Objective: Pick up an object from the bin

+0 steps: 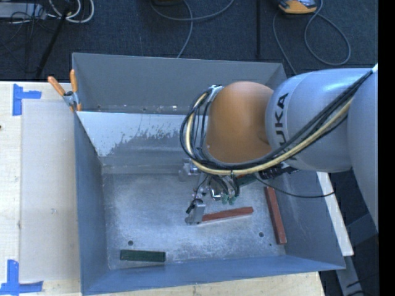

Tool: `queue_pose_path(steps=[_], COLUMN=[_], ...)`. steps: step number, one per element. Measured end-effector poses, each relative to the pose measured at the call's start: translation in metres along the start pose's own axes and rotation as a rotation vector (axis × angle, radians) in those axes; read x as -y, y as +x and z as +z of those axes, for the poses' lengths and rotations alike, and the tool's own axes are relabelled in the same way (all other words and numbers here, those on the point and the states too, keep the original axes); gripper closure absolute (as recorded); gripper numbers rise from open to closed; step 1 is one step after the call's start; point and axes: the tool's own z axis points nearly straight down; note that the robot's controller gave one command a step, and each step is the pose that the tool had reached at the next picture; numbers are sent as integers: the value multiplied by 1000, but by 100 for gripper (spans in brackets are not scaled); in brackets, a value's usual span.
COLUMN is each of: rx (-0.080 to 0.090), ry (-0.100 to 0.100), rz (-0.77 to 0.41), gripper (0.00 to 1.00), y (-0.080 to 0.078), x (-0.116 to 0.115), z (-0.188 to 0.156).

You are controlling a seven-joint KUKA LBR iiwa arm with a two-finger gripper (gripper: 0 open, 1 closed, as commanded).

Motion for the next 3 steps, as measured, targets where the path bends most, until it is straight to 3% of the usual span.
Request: queue_pose_path(steps=[1, 2, 3], rx=[0, 12, 6], ry=[2, 0, -1], rz=[-130, -80, -16], gripper=[0, 0, 0], y=[32, 18, 30], x=[98, 115, 119], z=[89, 54, 53])
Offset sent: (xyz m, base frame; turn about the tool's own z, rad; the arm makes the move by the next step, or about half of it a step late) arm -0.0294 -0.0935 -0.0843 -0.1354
